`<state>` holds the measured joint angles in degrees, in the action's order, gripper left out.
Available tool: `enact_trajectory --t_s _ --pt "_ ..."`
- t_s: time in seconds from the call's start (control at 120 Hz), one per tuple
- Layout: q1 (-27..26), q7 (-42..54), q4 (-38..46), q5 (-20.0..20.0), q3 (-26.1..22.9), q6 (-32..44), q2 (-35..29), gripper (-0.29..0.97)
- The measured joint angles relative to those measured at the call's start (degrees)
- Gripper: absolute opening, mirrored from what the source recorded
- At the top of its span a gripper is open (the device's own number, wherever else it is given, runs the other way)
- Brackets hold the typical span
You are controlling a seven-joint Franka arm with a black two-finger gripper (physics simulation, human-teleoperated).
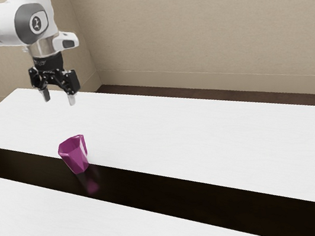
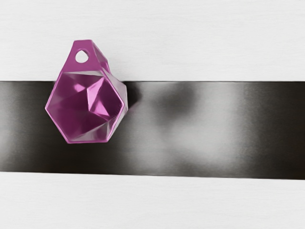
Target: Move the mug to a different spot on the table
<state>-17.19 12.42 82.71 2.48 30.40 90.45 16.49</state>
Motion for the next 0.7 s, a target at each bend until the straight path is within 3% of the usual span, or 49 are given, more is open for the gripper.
enact_trajectory --t_s 0.083,0.2,0.7 --pt "5.7 2.2 0.0 0.9 -3.6 2.5 1.9 0.68" --pt "9.1 6.3 0.3 1.7 -4.9 6.4 4.9 0.68" --pt "11.2 22.8 3.1 8.2 -5.1 18.4 16.3 0.68"
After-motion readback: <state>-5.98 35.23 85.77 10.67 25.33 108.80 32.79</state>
